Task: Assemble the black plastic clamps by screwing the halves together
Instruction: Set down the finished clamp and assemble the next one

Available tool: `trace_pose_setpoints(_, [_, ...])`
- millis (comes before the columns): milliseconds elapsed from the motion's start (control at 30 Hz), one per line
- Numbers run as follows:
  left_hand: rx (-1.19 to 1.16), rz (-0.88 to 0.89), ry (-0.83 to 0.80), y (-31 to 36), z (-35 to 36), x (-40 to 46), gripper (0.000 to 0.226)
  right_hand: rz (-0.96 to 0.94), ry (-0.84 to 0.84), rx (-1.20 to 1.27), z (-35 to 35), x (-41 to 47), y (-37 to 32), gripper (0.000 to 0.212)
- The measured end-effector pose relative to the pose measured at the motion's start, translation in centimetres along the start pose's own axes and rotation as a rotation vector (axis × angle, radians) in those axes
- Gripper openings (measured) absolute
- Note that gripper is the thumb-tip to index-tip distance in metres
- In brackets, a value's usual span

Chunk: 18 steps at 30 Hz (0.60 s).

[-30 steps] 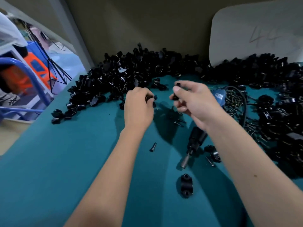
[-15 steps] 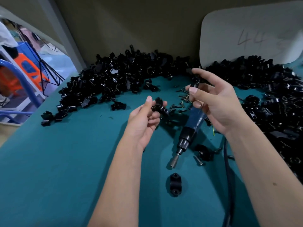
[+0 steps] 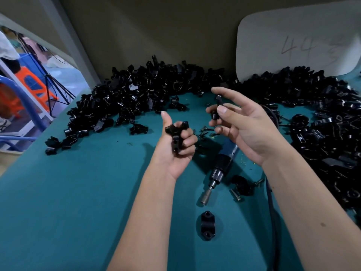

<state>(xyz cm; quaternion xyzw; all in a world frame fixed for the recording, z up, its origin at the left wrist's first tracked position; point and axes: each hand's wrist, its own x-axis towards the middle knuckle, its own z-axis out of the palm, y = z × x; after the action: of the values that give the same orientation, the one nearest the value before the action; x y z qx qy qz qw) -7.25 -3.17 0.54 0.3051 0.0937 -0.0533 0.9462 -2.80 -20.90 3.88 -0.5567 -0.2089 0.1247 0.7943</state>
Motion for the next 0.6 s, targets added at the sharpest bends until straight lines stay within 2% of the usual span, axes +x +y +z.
trace_pose_setpoints(100, [-0.381,-0.194,-0.156,0.09,-0.66,-0.33,0.059,-0.012,0.013,-0.019,-0.08,0.05,0.12,0.041])
trace_pose_setpoints(200, [-0.512,-0.27,-0.213,0.13,-0.86,-0.66,0.067,-0.011,0.012,-0.018,-0.16,0.08,0.15,0.043])
trace_pose_setpoints(267, [-0.474,-0.266,-0.195,0.25,-0.58,-0.84,0.075,-0.013,0.012,-0.042,-0.16,0.07,0.25,0.038])
trace_pose_setpoints(333, [-0.422,-0.25,-0.172,0.31,-0.51,-0.89,0.074,-0.015,0.012,-0.053,-0.13,0.04,0.28,0.036])
trace_pose_setpoints(467, [-0.371,-0.22,-0.195,0.28,-0.68,-0.64,0.076,-0.012,0.014,-0.045,-0.15,-0.01,0.3,0.042])
trace_pose_setpoints(533, [-0.224,-0.134,-0.105,0.57,-0.32,-0.49,0.067,-0.015,0.003,-0.035,-0.28,0.0,0.47,0.041])
trace_pose_setpoints(600, [-0.016,-0.047,0.051,0.93,0.07,-0.2,0.066,-0.022,-0.016,-0.031,-0.39,0.05,0.62,0.037])
